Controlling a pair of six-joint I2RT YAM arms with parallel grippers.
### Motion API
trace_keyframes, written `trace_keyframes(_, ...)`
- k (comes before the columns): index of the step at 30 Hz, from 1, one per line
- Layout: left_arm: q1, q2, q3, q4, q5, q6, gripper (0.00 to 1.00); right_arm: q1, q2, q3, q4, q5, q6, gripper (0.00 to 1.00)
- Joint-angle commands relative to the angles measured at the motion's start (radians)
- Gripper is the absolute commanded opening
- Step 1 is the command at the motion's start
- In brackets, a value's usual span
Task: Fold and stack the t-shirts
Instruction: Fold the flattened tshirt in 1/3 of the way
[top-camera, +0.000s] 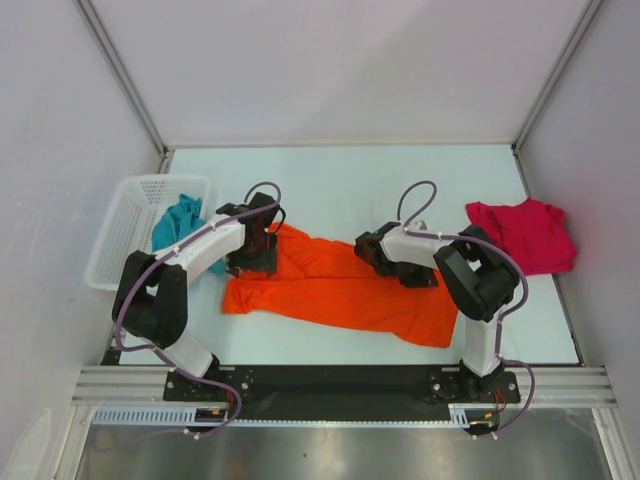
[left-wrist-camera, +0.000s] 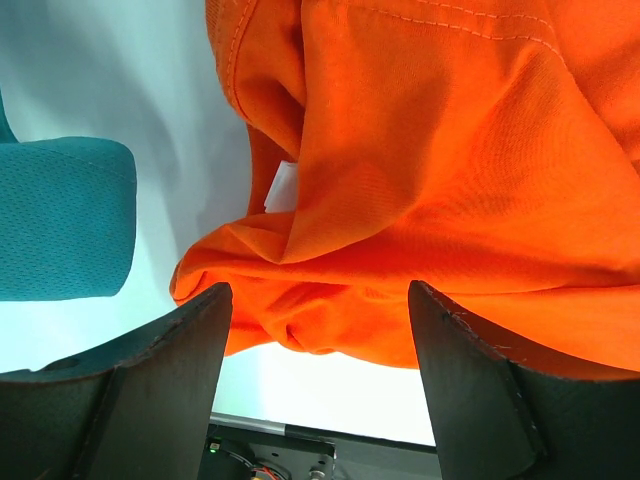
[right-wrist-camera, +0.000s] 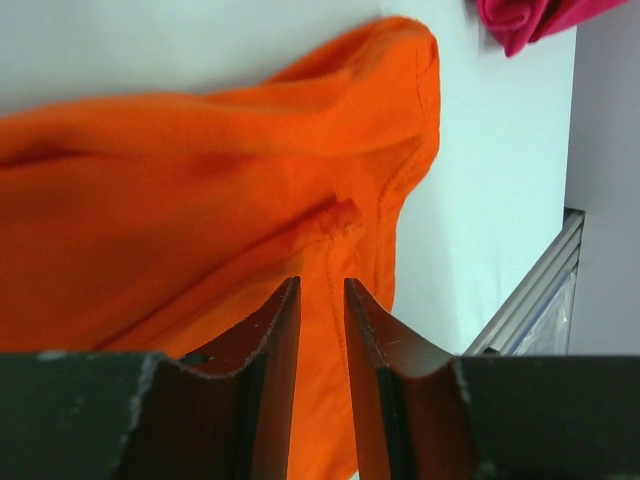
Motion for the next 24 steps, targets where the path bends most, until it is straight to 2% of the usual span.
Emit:
trace_keyframes(1, -0.002, -0.012, 0.003, 0.019, 0.008, -0.009, 0.77, -0.007, 0.026, 0.07, 0.005, 0.053, -0.027, 0.31)
trace_keyframes(15, -0.002, -0.017, 0.004, 0.016, 0.003, 0.007, 0.77, -0.013, 0.094, 0.027, 0.072, 0.036, -0.049, 0.3)
trace_keyframes(18, -0.002, -0.015, 0.006, 0.017, 0.005, 0.008, 0.76, -0.013, 0.085, 0.007, 0.091, 0.029, -0.062, 0.2)
trace_keyframes(19, -0.002, -0.015, 0.006, 0.014, 0.005, 0.011, 0.76, -0.015, 0.076, 0.001, 0.101, 0.023, -0.067, 0.09)
trace_keyframes(20, -0.002, -0.017, 0.004, 0.016, 0.003, 0.01, 0.76, -0.015, 0.069, -0.005, 0.109, 0.018, -0.068, 0.04)
trace_keyframes(21, -0.002, -0.015, 0.004, 0.017, 0.003, 0.01, 0.76, -0.016, 0.06, -0.015, 0.114, 0.013, -0.07, 0.01)
trace_keyframes(24, -0.002, -0.019, 0.0, 0.017, 0.002, 0.014, 0.76, -0.024, 0.02, -0.044, 0.134, -0.002, -0.069, 0.0)
